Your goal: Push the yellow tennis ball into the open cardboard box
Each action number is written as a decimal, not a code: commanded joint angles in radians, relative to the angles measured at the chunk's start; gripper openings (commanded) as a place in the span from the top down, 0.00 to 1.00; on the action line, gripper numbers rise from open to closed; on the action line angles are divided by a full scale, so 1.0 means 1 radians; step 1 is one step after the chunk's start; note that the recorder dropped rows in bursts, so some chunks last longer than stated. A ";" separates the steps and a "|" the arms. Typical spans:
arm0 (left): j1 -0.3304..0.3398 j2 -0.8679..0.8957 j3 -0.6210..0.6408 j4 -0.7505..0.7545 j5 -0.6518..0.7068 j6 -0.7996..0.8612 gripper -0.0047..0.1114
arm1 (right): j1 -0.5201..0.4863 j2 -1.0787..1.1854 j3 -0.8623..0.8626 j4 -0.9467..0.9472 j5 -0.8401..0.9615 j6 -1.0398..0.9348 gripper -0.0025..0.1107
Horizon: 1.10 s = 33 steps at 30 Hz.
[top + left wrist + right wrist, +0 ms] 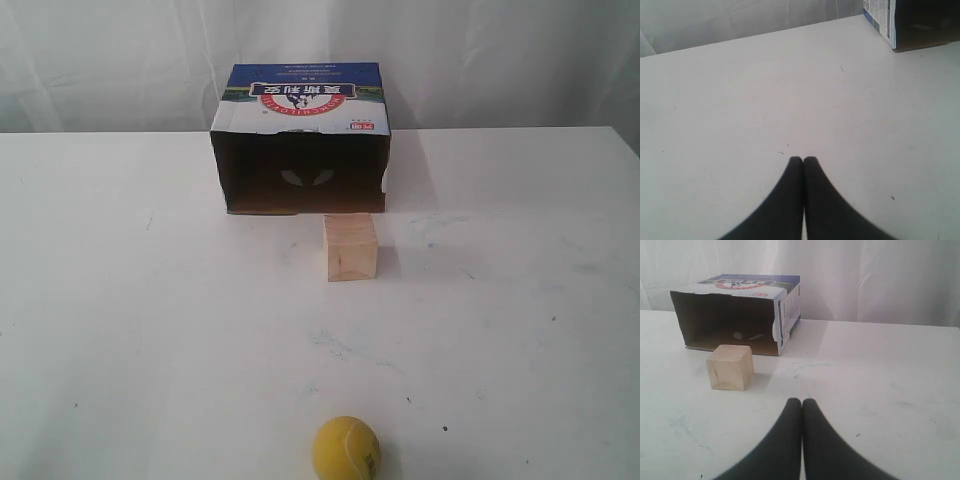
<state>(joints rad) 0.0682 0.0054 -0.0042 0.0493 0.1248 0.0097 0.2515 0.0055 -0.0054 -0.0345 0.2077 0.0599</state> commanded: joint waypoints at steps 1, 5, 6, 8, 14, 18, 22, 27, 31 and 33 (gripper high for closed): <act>0.000 -0.005 0.004 -0.044 -0.125 -0.059 0.96 | -0.003 -0.005 0.005 0.002 -0.006 0.003 0.98; 0.000 -0.005 -0.005 -0.099 -0.212 -0.151 0.96 | -0.003 -0.005 0.005 0.002 -0.006 0.003 0.98; 0.000 -0.005 -0.024 -0.099 -0.200 -0.151 0.96 | -0.003 -0.005 0.005 0.002 -0.006 0.003 0.98; 0.000 -0.005 -0.083 -0.099 -0.133 -0.151 0.96 | -0.003 -0.005 0.005 0.002 -0.006 0.003 0.98; 0.000 -0.005 -0.249 -0.223 0.141 -0.104 0.96 | -0.003 -0.005 0.005 0.002 -0.006 0.055 0.98; 0.000 -0.005 -0.322 -0.525 0.207 0.175 0.96 | -0.003 -0.005 0.005 0.002 -0.006 0.055 0.98; 0.000 0.036 -0.383 -0.847 0.324 0.564 0.96 | -0.003 -0.005 0.005 0.002 -0.006 0.055 0.98; 0.000 0.175 -0.436 -1.036 0.448 0.746 0.96 | -0.003 -0.005 0.005 0.002 -0.006 0.055 0.98; 0.000 0.293 -0.516 -1.041 0.506 0.751 0.96 | -0.003 -0.005 0.005 0.002 -0.006 0.055 0.98; 0.000 0.351 -0.556 -1.046 0.518 0.751 0.96 | -0.003 -0.005 0.005 0.002 -0.006 0.055 0.98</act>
<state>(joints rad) 0.0682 0.2891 -0.5087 -0.9618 0.6085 0.7462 0.2515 0.0055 -0.0054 -0.0323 0.2077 0.1122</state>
